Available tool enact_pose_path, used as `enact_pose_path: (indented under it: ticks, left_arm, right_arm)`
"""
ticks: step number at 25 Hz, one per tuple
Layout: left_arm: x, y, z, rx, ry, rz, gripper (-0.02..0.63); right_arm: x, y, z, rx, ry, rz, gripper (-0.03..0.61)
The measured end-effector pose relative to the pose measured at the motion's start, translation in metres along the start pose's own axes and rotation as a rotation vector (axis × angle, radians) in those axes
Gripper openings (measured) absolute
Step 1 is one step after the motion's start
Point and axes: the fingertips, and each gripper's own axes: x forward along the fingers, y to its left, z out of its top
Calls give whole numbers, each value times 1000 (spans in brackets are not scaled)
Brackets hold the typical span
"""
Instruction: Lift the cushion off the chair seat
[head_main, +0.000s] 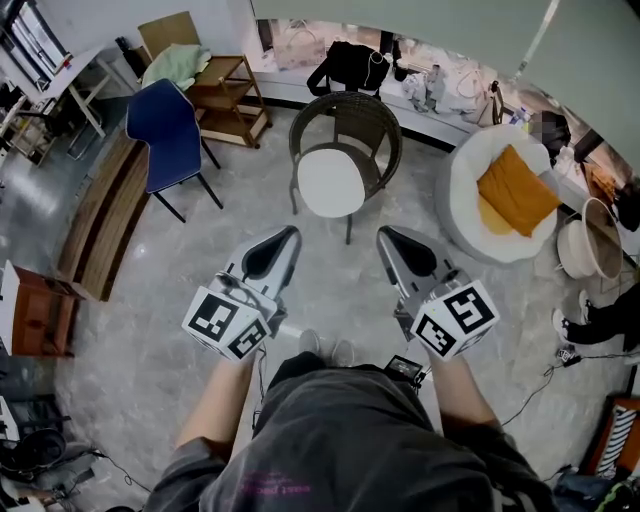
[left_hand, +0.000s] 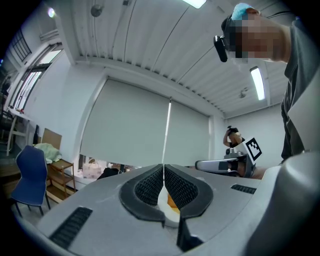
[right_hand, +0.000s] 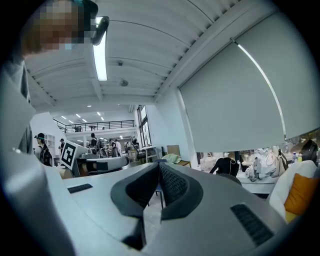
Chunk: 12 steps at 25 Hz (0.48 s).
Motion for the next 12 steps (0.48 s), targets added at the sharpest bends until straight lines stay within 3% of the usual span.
enact_pose_path:
  ticks: [12]
  left_arm:
    - [21,45,-19,-38,27,23,18]
  right_arm:
    - [37,-25,-18,15,51,2,14]
